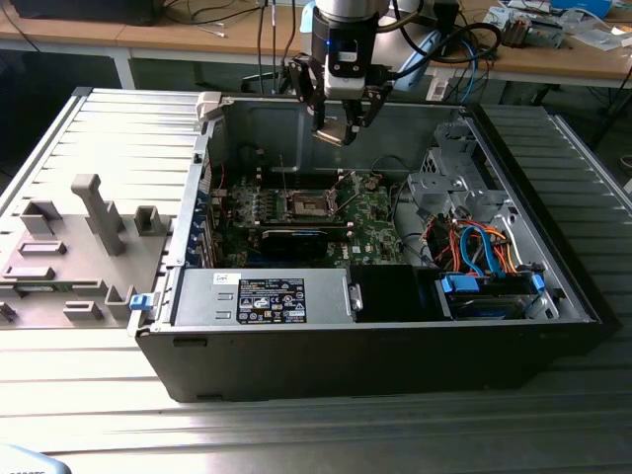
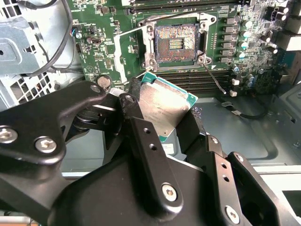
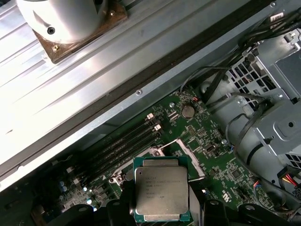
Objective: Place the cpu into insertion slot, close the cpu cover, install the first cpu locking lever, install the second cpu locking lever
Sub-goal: 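Place the cpu into insertion slot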
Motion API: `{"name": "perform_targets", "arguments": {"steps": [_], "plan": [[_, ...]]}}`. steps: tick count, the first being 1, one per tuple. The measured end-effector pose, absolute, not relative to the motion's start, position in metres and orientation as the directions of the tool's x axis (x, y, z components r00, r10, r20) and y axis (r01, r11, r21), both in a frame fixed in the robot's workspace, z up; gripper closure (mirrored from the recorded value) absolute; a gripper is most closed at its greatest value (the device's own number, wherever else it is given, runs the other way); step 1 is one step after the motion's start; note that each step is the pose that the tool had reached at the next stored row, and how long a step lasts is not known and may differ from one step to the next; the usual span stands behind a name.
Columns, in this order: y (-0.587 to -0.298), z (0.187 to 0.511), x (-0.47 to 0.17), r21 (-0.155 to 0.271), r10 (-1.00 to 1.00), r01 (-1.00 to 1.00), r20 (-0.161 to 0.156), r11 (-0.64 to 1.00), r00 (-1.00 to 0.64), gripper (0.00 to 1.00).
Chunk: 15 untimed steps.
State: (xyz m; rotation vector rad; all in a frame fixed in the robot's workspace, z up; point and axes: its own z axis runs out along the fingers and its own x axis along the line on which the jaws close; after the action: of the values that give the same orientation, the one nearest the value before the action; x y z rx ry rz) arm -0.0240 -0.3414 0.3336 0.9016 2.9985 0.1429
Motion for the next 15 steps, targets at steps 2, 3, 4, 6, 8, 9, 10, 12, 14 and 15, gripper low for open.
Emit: {"name": "perform_targets", "arguments": {"steps": [2, 3, 4, 6, 8, 9, 10, 12, 14, 15], "plan": [[-0.3414, 0.3336, -0.0240, 0.089, 0.552, 0.551, 0.019, 0.829, -0.834, 0.45], [-0.3414, 0.3336, -0.0240, 0.089, 0.553, 0.552, 0.019, 0.829, -0.833, 0.45], [-0.3414, 0.3336, -0.0240, 0.089, 0.554, 0.553, 0.019, 0.828, -0.833, 0.45], [-0.3414, 0.3336, -0.0240, 0.089, 0.555, 0.554, 0.019, 0.828, -0.832, 0.45], [-0.3414, 0.3336, -0.0239, 0.089, 0.556, 0.555, 0.019, 0.827, -0.831, 0.45], [-0.3414, 0.3336, -0.0239, 0.089, 0.557, 0.556, 0.019, 0.826, -0.831, 0.45], [-0.3414, 0.3336, -0.0240, 0.089, 0.558, 0.557, 0.019, 0.826, -0.830, 0.45], [-0.3414, 0.3336, -0.0240, 0.089, 0.559, 0.559, 0.019, 0.825, -0.829, 0.45], [-0.3414, 0.3336, -0.0240, 0.089, 0.560, 0.560, 0.019, 0.824, -0.828, 0.45], [-0.3414, 0.3336, -0.0240, 0.089, 0.561, 0.561, 0.019, 0.823, -0.827, 0.45]]}}
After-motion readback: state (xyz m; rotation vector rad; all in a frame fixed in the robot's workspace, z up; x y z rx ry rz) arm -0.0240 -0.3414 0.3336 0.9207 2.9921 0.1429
